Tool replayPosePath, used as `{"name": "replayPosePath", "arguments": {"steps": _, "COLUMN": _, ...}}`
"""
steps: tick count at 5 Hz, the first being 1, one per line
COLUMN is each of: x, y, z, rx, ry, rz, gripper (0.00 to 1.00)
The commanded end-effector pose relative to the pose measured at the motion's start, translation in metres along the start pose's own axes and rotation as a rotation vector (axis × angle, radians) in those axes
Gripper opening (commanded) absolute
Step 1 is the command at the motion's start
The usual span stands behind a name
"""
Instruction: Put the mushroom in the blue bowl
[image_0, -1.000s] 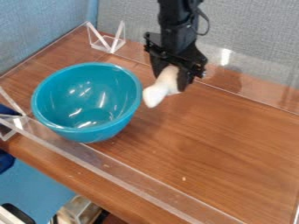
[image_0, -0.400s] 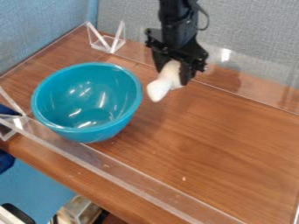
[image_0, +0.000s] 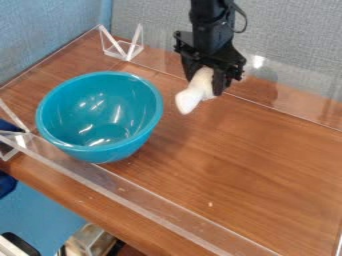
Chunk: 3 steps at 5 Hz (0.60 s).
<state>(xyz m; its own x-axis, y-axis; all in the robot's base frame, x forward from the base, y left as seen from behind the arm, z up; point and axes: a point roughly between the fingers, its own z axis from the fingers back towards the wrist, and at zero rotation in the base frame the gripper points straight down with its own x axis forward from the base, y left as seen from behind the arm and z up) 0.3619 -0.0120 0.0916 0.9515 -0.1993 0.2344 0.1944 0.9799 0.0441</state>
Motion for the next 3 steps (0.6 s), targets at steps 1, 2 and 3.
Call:
{"name": "replayPosePath", "arguments": {"steps": 1, "x": 0.0171, "y": 0.0056, "z": 0.0197, "rx": 0.011, "ry": -0.071, "rz": 0.014, "gripper": 0.00}}
{"name": "replayPosePath", "arguments": {"steps": 2, "x": 0.0211, "y": 0.0069, "z": 0.0246, "rx": 0.010, "ry": -0.087, "rz": 0.021, "gripper": 0.00}}
{"name": "replayPosePath", "arguments": {"steps": 3, "x": 0.0245, "y": 0.0057, "z": 0.0227, "rx": 0.005, "ry": -0.092, "rz": 0.020, "gripper": 0.00}}
